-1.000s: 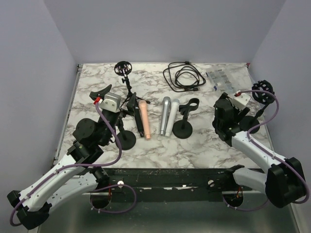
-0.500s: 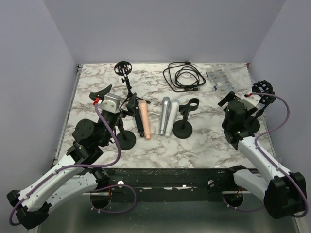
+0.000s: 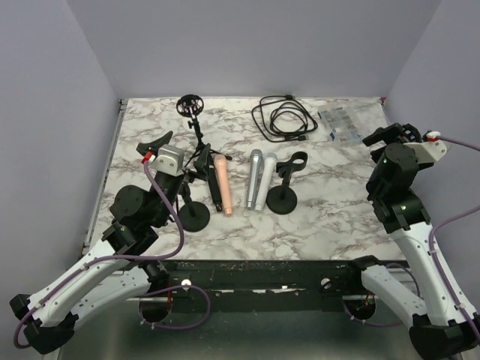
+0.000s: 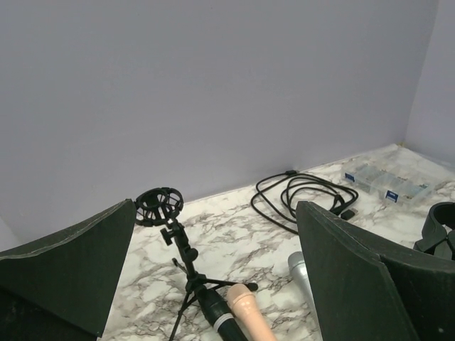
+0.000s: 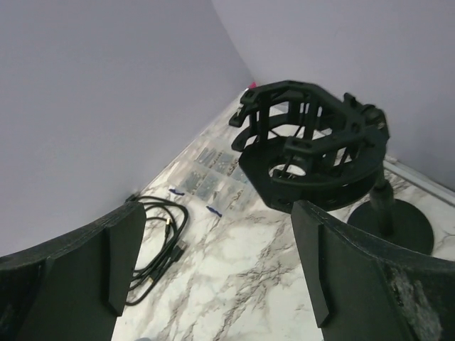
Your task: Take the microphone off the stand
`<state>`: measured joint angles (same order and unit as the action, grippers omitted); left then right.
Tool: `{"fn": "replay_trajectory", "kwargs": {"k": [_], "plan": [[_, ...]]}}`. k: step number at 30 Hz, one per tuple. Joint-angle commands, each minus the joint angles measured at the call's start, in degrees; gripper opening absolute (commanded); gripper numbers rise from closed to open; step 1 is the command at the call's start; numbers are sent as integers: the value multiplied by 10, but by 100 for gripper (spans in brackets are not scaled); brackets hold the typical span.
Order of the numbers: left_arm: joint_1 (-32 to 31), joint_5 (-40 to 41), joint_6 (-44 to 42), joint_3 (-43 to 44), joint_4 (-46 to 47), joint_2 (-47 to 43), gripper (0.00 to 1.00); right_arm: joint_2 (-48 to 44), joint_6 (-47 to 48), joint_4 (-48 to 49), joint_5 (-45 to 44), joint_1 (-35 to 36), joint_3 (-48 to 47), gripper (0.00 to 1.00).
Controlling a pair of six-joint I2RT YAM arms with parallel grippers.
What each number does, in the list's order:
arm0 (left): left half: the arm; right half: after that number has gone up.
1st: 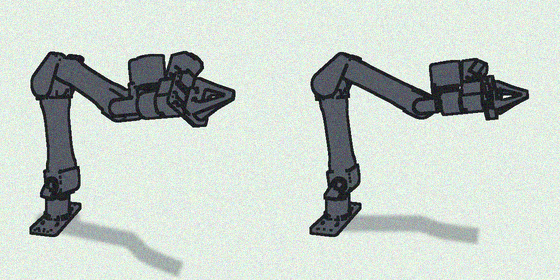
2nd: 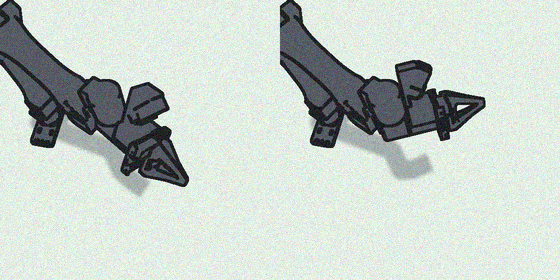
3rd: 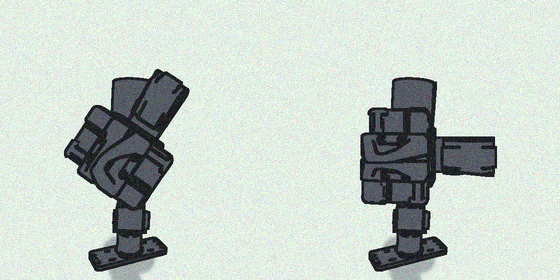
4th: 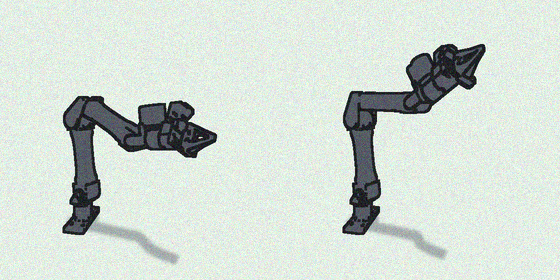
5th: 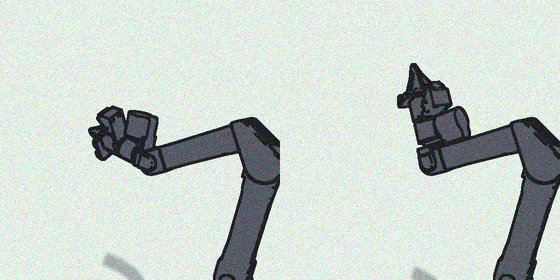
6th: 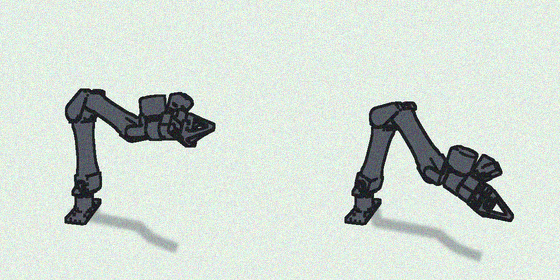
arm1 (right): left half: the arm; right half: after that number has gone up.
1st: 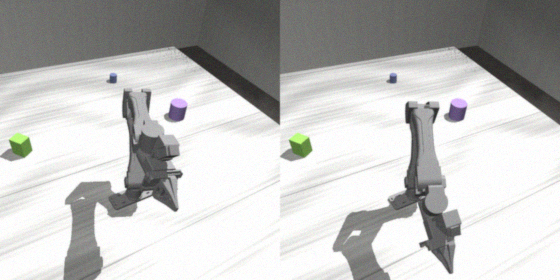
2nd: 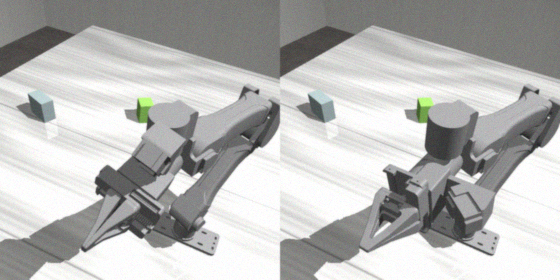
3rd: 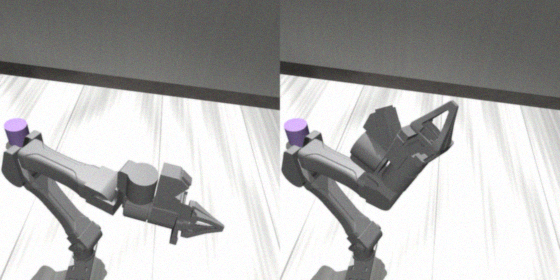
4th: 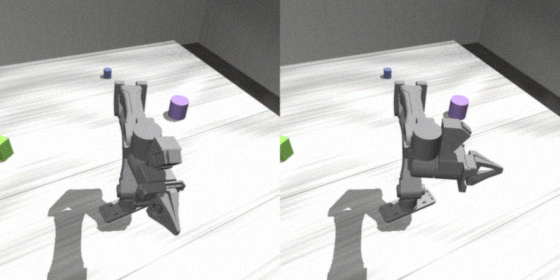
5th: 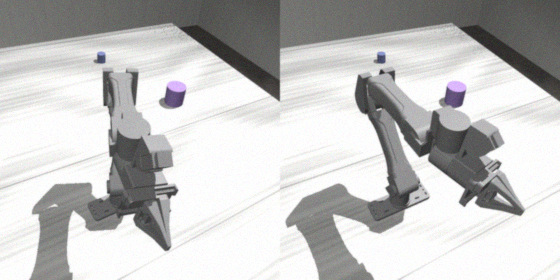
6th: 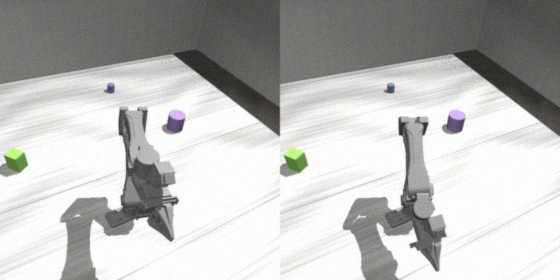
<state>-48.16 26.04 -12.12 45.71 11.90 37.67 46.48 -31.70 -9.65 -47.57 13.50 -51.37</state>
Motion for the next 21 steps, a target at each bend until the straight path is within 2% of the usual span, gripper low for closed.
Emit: {"fn": "replay_trajectory", "kwargs": {"k": [1, 5, 8, 13, 16, 19, 21], "plan": [[-7, -1, 12, 0, 8, -14, 99, -16, 18, -95, -60, 0, -58, 91], [-10, -8, 23, 4, 2, -22, 98, 8, 79, -90, -89, -1, -122, 88], [-12, -14, 32, 5, 0, -31, 99, 58, 125, -94, -101, 0, -187, 82], [-13, -19, 41, 6, -3, -50, 98, 129, 149, -101, -105, -20, -256, 73], [-14, -19, 42, 7, -2, -56, 98, 162, 121, -120, -39, -73, -276, 69], [-14, -20, 45, 7, -2, -59, 99, 188, 68, -159, 70, -159, -302, 53], [-14, -20, 46, 6, -2, -61, 98, 200, 46, -163, 121, -201, -304, 47]]}}
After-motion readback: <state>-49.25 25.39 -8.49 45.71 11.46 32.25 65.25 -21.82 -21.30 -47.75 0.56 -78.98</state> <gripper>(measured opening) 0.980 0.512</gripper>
